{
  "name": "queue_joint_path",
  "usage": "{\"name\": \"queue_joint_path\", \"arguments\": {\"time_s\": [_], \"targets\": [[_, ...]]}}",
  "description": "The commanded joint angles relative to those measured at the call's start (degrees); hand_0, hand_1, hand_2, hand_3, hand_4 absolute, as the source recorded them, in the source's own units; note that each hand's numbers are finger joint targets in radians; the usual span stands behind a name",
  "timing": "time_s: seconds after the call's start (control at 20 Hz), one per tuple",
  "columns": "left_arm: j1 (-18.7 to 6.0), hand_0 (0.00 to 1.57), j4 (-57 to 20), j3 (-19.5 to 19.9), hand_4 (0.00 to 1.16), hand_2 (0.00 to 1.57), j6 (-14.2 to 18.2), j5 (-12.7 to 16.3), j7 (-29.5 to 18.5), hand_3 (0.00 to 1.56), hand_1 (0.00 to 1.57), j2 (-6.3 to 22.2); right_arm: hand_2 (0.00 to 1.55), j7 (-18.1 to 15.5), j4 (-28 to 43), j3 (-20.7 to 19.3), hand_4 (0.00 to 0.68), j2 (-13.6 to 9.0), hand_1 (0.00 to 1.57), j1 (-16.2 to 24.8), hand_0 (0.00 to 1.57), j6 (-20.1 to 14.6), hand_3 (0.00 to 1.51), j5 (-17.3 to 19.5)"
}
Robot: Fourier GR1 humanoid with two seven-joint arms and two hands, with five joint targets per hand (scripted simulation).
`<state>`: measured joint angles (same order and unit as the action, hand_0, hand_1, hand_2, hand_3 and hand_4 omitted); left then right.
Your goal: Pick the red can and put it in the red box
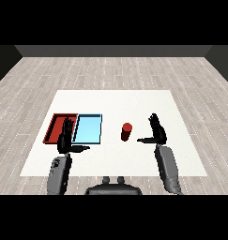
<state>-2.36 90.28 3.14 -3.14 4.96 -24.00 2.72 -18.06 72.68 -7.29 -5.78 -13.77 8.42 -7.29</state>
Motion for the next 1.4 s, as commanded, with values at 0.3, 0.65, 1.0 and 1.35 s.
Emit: {"name": "queue_joint_path", "arguments": {"time_s": [0.3,0.65,1.0,1.35], "targets": [[2.4,0.00,1.6,-1.4,0.00,0.00,0.6,-0.2,-0.4,0.00,0.00,-1.6,0.00,-3.1,-12.6,0.4,0.000,1.6,0.00,-5.8,0.00,1.1,0.00,-0.4],[0.4,0.00,-1.0,0.4,0.00,0.00,-0.7,1.1,-1.3,0.00,0.00,-0.6,0.00,-9.2,-21.0,1.0,0.000,4.3,0.00,-8.1,0.00,0.9,0.00,0.1],[2.6,0.00,2.7,1.3,0.00,0.00,-1.9,2.1,1.3,0.00,0.00,1.1,0.00,-10.2,-27.3,2.6,0.000,5.7,0.00,-11.9,0.00,-0.6,0.00,-0.4],[3.5,0.00,2.9,-0.6,0.00,0.00,-0.5,0.8,0.1,0.00,0.00,-0.8,0.00,-14.6,-36.3,1.9,0.000,5.8,0.00,-16.2,0.00,-0.5,0.00,-2.0]]}}
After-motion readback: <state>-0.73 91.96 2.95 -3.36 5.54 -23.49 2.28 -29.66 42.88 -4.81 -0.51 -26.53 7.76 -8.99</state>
